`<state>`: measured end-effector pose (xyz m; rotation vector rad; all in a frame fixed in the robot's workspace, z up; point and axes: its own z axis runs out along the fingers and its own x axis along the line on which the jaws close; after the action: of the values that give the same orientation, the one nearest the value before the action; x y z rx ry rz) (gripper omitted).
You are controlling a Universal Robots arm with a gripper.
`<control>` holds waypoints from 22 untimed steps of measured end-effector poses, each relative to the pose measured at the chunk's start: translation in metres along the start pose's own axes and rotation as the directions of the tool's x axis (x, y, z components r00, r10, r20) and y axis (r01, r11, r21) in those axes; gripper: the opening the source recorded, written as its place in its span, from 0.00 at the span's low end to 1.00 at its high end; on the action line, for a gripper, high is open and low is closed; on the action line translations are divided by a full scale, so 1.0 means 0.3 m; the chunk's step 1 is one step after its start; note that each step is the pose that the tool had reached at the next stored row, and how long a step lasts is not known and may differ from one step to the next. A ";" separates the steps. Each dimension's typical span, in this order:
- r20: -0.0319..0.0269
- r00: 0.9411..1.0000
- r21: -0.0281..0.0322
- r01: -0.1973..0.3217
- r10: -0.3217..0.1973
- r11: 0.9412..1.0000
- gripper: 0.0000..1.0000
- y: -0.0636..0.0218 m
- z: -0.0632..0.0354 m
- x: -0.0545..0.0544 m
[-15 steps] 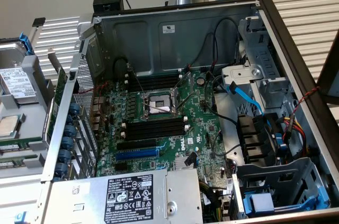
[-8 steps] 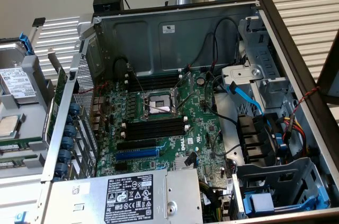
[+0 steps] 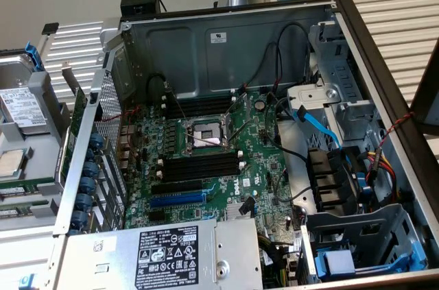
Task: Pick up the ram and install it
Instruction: 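Pick up the ram and move it above insertion slot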
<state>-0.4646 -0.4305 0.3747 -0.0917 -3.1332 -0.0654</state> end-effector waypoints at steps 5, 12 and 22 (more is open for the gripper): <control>0.000 1.000 0.000 0.002 -0.002 1.000 0.11 0.000 0.000 0.003; 0.000 1.000 0.000 0.002 -0.002 1.000 0.11 0.000 0.000 0.003; -0.007 0.987 0.001 0.161 -0.161 0.987 0.11 0.000 0.000 0.005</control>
<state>-0.4661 -0.4304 0.3746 0.1623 -3.1270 -0.0644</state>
